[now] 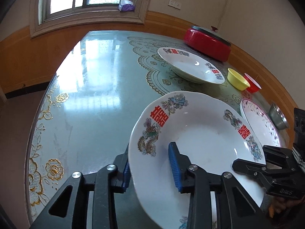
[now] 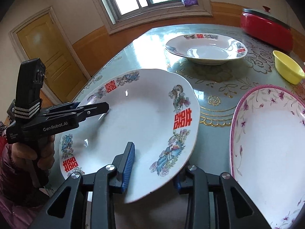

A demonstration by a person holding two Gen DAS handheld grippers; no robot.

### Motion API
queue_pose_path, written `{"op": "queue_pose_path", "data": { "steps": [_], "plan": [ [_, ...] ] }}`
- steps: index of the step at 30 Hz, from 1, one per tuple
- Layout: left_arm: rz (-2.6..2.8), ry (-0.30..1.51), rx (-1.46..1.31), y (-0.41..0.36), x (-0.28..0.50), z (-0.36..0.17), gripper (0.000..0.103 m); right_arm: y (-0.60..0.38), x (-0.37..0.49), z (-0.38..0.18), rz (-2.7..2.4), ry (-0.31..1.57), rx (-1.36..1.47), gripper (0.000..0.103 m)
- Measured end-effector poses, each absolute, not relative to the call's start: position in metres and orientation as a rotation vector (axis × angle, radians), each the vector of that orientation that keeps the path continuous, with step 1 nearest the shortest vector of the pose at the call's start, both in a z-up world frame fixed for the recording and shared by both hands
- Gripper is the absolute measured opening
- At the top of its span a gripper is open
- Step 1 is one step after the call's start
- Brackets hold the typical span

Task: Organize plates and bowls
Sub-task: 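Lift the large red-character plate and carry it over the purple-rimmed plate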

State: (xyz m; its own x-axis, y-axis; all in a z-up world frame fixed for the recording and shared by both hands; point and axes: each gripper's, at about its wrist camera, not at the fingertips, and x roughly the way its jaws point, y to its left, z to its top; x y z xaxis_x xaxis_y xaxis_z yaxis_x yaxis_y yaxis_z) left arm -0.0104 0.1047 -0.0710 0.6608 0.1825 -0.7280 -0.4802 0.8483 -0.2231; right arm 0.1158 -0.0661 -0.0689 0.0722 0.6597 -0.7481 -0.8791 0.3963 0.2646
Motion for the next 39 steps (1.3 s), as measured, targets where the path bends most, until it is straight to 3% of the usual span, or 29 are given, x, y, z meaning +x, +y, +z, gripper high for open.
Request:
{"op": "queue_pose_path", "data": {
  "steps": [20,39],
  "plan": [
    [0.35,0.627,-0.372,0.072,-0.013,-0.026,0.027,-0.089,0.14,-0.033,1.182,0.846,-0.195,0.032],
    [0.139,0.561,-0.286,0.006,0.082,0.021,0.029,-0.178,0.198,0.012,0.961,0.79,-0.074,0.032]
  ]
}}
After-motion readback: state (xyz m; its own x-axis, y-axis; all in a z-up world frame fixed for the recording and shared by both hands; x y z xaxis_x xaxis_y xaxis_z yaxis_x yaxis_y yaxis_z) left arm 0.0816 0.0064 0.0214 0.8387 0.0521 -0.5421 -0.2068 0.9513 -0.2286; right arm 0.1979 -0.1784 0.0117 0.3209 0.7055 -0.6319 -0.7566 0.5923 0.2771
